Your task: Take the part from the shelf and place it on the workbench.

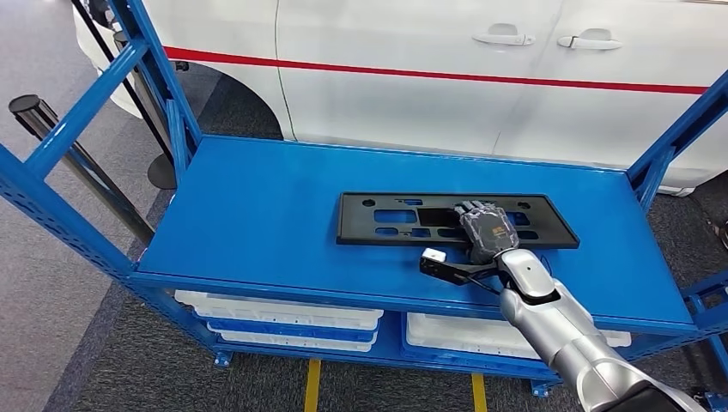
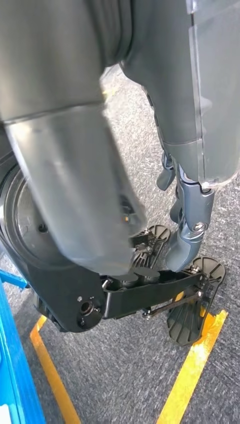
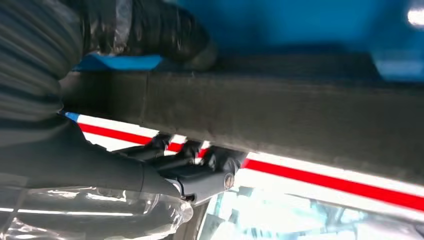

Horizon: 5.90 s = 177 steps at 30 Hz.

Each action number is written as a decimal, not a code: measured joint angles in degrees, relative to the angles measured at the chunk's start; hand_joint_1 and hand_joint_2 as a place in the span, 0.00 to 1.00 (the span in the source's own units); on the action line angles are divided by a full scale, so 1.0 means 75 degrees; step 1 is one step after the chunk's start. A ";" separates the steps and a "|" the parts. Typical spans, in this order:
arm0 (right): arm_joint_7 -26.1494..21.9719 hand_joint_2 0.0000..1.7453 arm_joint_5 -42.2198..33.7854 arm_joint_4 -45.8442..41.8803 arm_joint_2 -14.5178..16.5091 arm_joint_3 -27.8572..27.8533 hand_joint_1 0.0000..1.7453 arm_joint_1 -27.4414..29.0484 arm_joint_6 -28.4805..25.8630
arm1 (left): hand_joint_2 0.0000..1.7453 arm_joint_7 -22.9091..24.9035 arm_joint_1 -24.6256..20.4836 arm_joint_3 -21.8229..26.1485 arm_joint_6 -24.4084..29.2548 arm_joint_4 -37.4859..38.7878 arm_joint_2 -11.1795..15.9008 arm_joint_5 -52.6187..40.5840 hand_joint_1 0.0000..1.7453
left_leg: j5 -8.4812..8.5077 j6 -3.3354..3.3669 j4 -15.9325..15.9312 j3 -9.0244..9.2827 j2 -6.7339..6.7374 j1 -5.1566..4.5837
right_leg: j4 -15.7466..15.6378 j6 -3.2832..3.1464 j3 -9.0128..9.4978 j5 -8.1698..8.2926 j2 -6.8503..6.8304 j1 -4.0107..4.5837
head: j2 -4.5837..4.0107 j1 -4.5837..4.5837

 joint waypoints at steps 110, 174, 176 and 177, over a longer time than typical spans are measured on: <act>-0.0431 1.00 0.0792 -0.3964 -0.0842 -0.0729 1.00 0.1565 -0.0281 | 0.00 -0.0306 0.0048 0.0000 -0.0140 0.0023 0.0011 -0.0322 0.00 | -0.0463 0.0104 -0.0094 0.0551 0.0172 -0.0027 | 0.1142 -0.0155 -0.1925 0.0364 -0.0077 0.0129 | -0.0002 0.0012; -0.0568 1.00 0.0235 -0.3503 -0.1326 -0.0625 1.00 0.0426 0.0693 | 0.00 0.1125 0.0217 0.0023 -0.1921 -0.3093 -0.1451 0.1000 0.00 | -0.0111 0.0193 -0.0258 0.0309 0.0212 -0.0146 | 0.2429 -0.0193 -0.1996 -0.0221 -0.0060 0.0164 | -0.0001 0.0031; -0.0568 1.00 0.0230 -0.3483 -0.1326 -0.0604 1.00 0.0414 0.0701 | 0.00 0.1177 0.0218 0.0025 -0.1941 -0.3170 -0.1520 0.1053 0.00 | 0.0019 0.0152 -0.0190 0.0074 0.0211 -0.0136 | 0.2109 -0.0184 -0.1494 0.0189 -0.0058 0.0145 | -0.0002 0.0031; -0.0568 1.00 0.0229 -0.3480 -0.1326 -0.0598 1.00 0.0397 0.0702 | 0.00 0.1193 0.0219 0.0027 -0.1951 -0.3208 -0.1550 0.1073 0.00 | 0.0075 0.0120 -0.0160 -0.0017 0.0210 -0.0136 | 0.1609 -0.0199 -0.1100 0.0265 -0.0053 0.0139 | -0.0003 0.0030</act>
